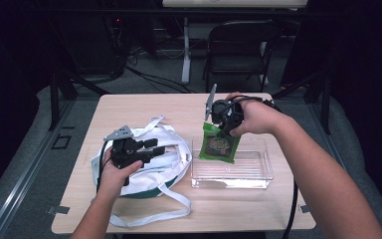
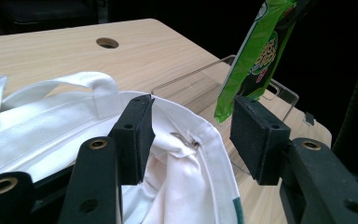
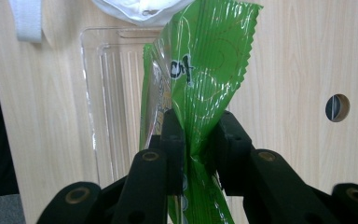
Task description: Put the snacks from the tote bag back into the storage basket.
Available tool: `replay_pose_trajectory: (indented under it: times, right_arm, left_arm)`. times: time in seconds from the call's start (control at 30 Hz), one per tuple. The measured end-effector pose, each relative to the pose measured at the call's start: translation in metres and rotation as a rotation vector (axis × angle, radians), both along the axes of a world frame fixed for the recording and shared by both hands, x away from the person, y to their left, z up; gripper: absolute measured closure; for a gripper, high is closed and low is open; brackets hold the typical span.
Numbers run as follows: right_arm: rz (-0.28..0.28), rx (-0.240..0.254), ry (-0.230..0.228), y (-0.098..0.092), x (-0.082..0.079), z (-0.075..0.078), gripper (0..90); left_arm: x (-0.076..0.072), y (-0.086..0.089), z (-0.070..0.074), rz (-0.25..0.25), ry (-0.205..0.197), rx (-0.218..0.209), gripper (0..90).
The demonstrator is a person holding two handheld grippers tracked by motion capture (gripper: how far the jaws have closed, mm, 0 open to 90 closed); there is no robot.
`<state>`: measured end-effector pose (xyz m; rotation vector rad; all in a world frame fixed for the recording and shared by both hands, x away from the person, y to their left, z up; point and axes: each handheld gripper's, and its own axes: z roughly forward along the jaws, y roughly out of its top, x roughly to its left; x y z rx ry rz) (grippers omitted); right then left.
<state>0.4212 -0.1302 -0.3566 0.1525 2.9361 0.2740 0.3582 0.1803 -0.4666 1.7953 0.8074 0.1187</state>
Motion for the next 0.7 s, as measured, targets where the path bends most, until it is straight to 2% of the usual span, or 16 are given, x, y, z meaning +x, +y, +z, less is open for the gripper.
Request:
replay_pose_trajectory:
  times: [0.53,0.7]
  right_arm:
    - [-0.001,-0.020,-0.023,0.002,0.016,-0.018,75.2]
    - [-0.002,-0.045,-0.030,0.004,0.021,-0.025,75.1]
  left_arm:
    - [-0.002,0.012,0.000,0.040,0.002,-0.004,48.8]
    - [-0.002,0.013,-0.001,0.046,0.006,0.000,48.8]
